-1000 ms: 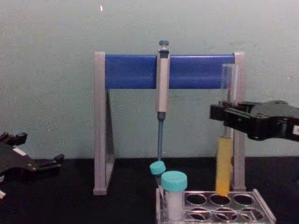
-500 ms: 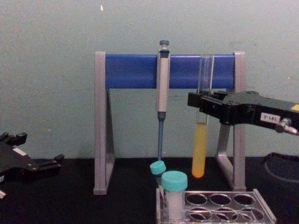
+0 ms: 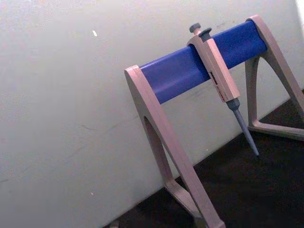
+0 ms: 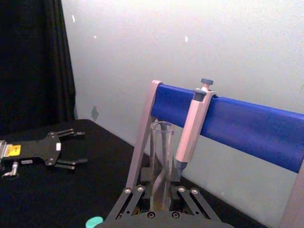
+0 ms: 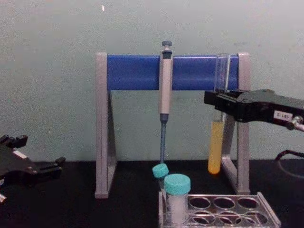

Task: Pick up the test tube from the test tube rack, shake it, then place it back into the test tube rack.

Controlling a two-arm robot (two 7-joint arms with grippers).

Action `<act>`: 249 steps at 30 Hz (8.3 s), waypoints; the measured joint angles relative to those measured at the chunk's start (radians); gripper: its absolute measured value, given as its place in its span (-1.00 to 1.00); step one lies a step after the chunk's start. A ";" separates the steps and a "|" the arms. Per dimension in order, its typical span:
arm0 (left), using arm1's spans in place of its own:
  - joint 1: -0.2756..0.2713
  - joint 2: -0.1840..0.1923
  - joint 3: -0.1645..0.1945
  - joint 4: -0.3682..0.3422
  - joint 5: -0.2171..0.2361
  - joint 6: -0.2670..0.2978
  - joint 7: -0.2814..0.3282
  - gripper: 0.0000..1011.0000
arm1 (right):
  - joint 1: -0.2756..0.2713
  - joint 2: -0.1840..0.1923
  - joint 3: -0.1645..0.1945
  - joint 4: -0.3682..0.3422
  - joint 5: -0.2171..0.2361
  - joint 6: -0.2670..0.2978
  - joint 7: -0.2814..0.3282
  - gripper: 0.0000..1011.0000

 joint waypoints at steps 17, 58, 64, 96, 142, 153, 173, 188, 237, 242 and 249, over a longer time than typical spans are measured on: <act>0.000 0.000 0.000 0.000 0.000 0.000 0.000 1.00 | -0.052 0.032 0.040 -0.063 -0.015 0.014 -0.040 -0.55; 0.000 0.000 0.000 0.000 0.000 0.000 0.000 1.00 | -0.007 0.000 -0.009 -0.013 -0.006 0.007 0.010 -0.55; 0.000 0.000 0.000 0.000 0.000 0.000 0.000 1.00 | -0.015 0.007 0.005 -0.018 -0.006 0.006 0.000 -0.55; 0.000 0.000 0.000 0.000 0.000 0.000 0.000 1.00 | -0.128 0.069 0.076 -0.140 -0.014 0.036 -0.069 -0.55; 0.000 0.000 0.000 0.000 0.000 0.000 0.000 1.00 | -0.037 0.029 0.012 -0.037 -0.004 0.010 0.005 -0.55; 0.000 0.000 0.000 0.000 0.000 0.000 0.000 1.00 | -0.045 0.030 0.017 -0.048 -0.003 0.010 -0.001 -0.55; 0.000 0.000 0.000 0.000 0.000 0.000 0.000 1.00 | -0.049 0.028 0.019 -0.051 -0.005 0.009 0.000 -0.55; 0.000 0.000 0.000 0.000 0.000 0.000 0.000 1.00 | -0.053 0.027 0.021 -0.054 -0.003 0.007 -0.002 -0.55; 0.000 0.000 0.000 0.000 0.000 0.000 0.000 1.00 | -0.140 0.065 0.028 -0.114 0.012 0.008 -0.008 -0.55; 0.000 0.000 0.000 0.000 0.000 0.000 0.000 1.00 | -0.129 0.058 0.024 -0.096 0.006 0.006 -0.004 -0.55; 0.000 0.000 0.000 0.000 0.000 0.000 0.000 1.00 | -0.121 0.049 0.016 -0.071 -0.004 0.004 -0.003 -0.55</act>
